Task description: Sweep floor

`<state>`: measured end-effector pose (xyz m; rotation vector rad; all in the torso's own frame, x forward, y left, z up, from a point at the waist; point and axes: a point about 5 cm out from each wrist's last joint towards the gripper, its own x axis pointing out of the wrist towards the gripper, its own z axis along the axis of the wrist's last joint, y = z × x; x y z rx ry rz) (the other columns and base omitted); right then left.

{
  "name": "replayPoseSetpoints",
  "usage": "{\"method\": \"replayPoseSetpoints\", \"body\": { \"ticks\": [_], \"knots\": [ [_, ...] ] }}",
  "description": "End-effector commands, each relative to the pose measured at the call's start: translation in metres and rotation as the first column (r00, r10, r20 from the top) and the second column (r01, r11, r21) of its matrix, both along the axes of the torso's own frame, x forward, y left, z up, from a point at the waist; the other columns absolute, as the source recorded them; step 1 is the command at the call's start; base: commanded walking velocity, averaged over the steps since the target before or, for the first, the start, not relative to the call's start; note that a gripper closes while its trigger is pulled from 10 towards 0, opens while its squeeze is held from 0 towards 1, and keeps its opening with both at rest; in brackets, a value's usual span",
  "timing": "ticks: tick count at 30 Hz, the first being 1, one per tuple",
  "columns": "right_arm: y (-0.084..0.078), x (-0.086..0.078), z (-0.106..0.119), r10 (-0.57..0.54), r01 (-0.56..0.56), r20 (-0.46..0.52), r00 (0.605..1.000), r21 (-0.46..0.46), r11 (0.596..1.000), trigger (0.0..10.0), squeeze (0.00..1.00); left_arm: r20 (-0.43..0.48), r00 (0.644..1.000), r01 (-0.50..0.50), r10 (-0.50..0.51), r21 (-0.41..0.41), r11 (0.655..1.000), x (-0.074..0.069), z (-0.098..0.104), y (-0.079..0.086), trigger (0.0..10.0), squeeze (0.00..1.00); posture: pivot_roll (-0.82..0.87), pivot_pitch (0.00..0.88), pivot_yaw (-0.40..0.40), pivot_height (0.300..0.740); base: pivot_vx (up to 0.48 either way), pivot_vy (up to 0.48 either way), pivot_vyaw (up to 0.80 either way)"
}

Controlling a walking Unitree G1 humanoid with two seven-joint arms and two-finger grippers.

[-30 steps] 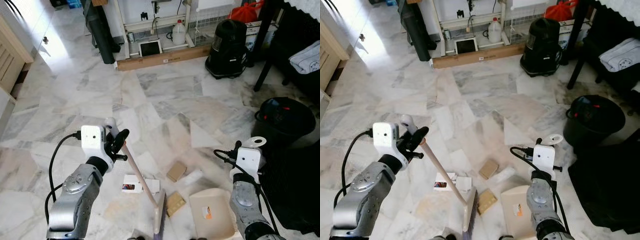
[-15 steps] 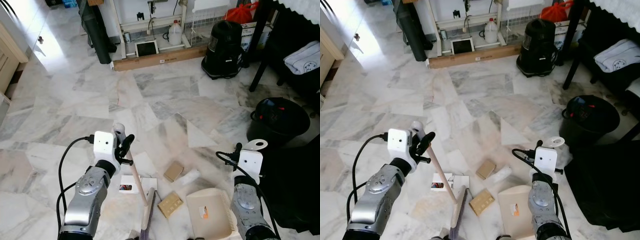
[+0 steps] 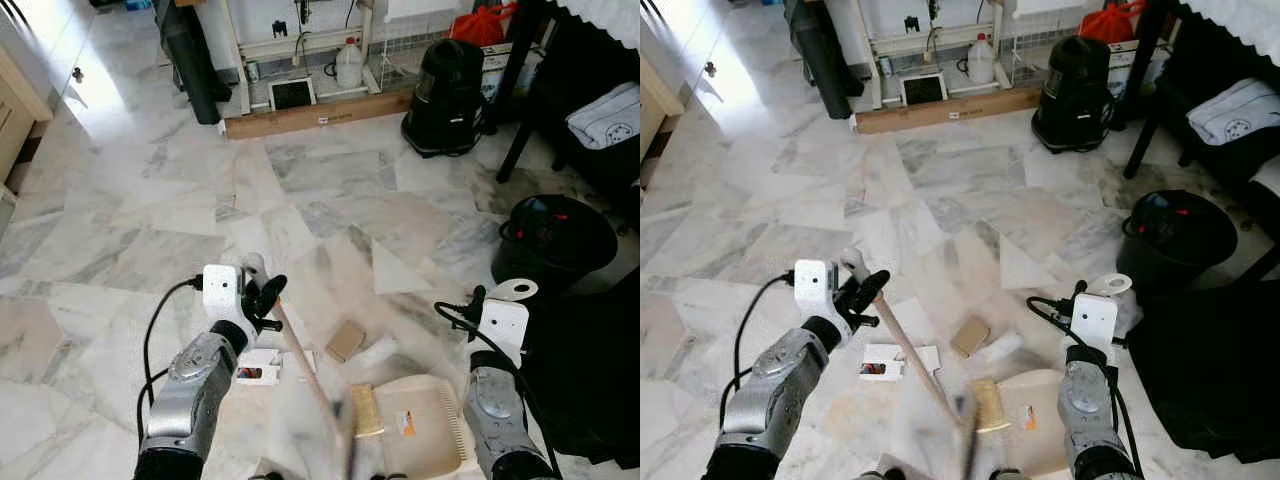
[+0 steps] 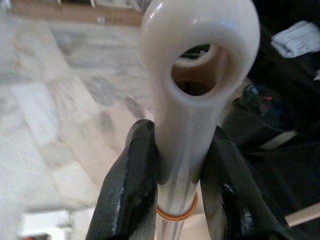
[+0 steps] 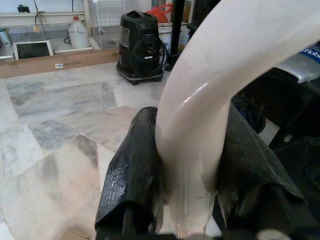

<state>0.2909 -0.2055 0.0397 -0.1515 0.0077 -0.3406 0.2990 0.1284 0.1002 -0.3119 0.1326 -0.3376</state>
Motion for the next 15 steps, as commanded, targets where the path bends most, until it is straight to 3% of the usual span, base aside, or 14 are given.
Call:
{"method": "replayPoseSetpoints", "body": {
  "ticks": [1,10,15],
  "knots": [
    [0.012,-0.013,-0.023,-0.003,0.012,-0.108,0.994,0.085,0.996,10.0,0.00,-0.015,1.000,0.011,-0.012,-0.060,0.998,0.002,0.001,0.000,10.0,0.00,0.01,0.178,0.091,0.740,0.000,0.000,0.00],
    [0.014,-0.011,-0.024,0.007,0.005,-0.119,0.993,0.093,0.996,10.0,0.00,0.010,1.000,0.007,-0.006,-0.113,0.994,0.008,0.012,0.003,10.0,0.00,0.02,0.166,0.085,0.740,0.000,0.000,0.00],
    [0.011,-0.006,-0.020,-0.004,0.018,-0.115,0.993,0.113,0.993,10.0,0.00,0.089,0.995,-0.043,0.055,-0.140,0.989,0.009,0.033,0.014,10.0,0.00,0.02,0.150,0.081,0.740,0.000,0.000,0.00]
  ]
}}
